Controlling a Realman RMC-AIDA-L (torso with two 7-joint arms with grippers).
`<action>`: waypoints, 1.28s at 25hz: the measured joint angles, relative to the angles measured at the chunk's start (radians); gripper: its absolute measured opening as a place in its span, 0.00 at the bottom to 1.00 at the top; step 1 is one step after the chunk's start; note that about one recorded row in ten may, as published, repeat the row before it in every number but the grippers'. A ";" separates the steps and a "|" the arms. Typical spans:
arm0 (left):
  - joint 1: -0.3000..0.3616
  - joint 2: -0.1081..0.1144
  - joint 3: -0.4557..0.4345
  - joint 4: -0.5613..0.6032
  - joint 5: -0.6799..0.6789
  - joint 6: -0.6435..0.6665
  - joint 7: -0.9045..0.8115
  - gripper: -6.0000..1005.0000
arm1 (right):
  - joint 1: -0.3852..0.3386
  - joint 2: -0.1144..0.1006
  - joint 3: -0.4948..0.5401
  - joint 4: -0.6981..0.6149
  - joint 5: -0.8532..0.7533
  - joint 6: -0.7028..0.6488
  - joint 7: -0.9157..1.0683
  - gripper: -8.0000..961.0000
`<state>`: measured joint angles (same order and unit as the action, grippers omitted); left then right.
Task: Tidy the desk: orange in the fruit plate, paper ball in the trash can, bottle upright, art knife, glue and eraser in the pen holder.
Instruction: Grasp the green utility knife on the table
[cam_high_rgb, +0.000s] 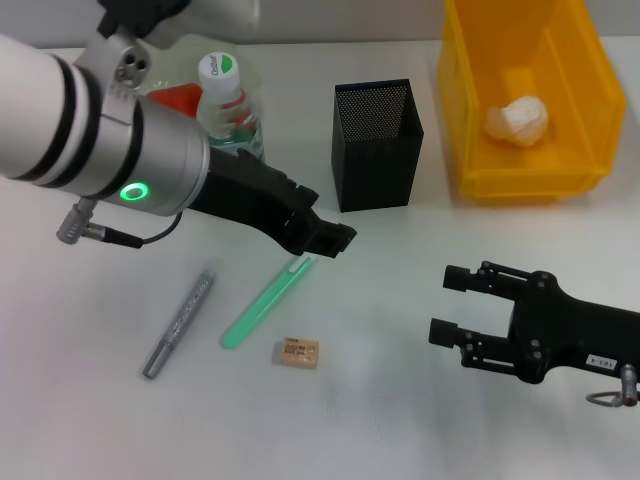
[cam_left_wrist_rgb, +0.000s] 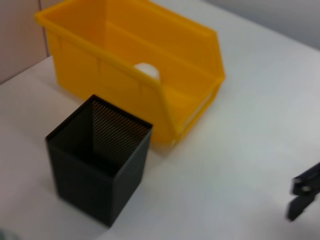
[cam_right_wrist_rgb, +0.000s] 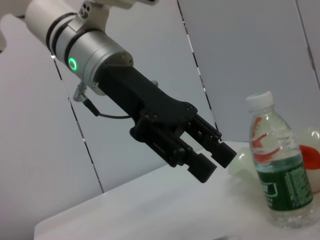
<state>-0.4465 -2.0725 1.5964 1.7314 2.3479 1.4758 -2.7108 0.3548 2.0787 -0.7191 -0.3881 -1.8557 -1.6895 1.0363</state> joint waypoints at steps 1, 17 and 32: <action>-0.014 0.000 0.015 0.007 0.033 0.007 -0.037 0.57 | -0.004 0.000 0.000 0.002 0.000 0.000 0.000 0.77; -0.161 -0.008 0.162 -0.037 0.233 0.106 -0.165 0.57 | -0.012 0.002 0.003 0.026 0.000 0.035 -0.003 0.77; -0.191 -0.008 0.213 -0.186 0.247 0.063 -0.128 0.57 | 0.002 0.001 0.002 0.026 -0.001 0.066 -0.004 0.77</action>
<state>-0.6374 -2.0801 1.8091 1.5455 2.5953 1.5388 -2.8387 0.3569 2.0800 -0.7168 -0.3619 -1.8567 -1.6237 1.0323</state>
